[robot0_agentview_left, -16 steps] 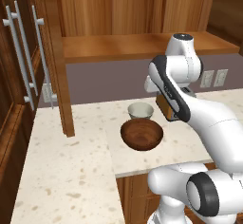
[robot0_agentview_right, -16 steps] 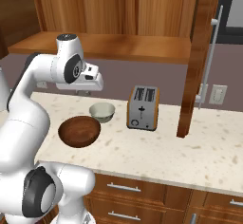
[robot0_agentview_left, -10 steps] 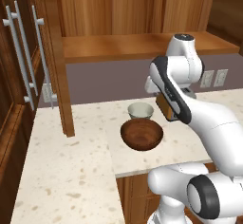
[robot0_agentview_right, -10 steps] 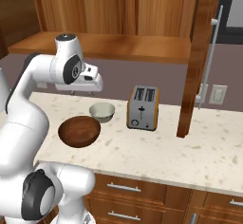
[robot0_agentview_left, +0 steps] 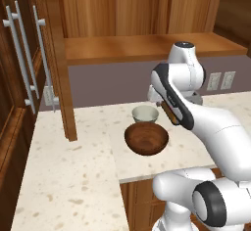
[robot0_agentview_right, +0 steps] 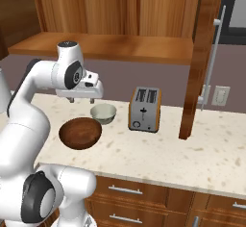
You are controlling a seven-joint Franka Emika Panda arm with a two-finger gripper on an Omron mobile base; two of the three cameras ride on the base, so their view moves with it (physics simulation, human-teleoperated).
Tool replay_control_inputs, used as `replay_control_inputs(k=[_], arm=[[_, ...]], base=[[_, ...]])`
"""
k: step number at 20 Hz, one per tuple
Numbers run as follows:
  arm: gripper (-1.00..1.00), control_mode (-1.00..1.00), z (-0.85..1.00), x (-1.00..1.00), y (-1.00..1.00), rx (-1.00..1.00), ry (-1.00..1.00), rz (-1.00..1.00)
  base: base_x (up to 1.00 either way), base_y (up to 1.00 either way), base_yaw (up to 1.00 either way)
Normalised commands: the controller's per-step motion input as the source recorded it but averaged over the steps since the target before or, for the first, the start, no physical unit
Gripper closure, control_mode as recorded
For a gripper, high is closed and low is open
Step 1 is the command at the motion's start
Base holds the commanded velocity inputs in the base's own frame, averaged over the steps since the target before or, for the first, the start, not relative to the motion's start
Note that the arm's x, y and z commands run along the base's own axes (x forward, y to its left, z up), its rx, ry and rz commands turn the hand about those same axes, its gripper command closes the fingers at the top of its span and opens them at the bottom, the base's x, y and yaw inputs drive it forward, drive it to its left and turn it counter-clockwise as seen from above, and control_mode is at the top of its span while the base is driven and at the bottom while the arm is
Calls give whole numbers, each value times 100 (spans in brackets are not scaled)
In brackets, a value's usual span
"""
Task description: Pick up the bowls on the counter and stack them on top of one another in the open cabinet. Place the smaller bowl on top of the larger bowl.
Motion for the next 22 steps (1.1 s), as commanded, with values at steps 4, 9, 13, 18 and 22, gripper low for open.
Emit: replay_control_inputs(k=[4, 9, 13, 18, 22], arm=[[-100, -100, -20, 0, 7, -3, 1, 0], [-100, -100, -14, 20, 17, -3, 9, 0], [-100, -100, -16, 35, 21, 0, 4, 0], [-100, -100, -13, 37, 27, 0, 0, 0], [-100, -100, -8, 5, 3, 0, 0, 0]], base=[[0, 0, 0], [0, 0, 0], [0, 0, 0], [0, 0, 0], [0, 0, 0]])
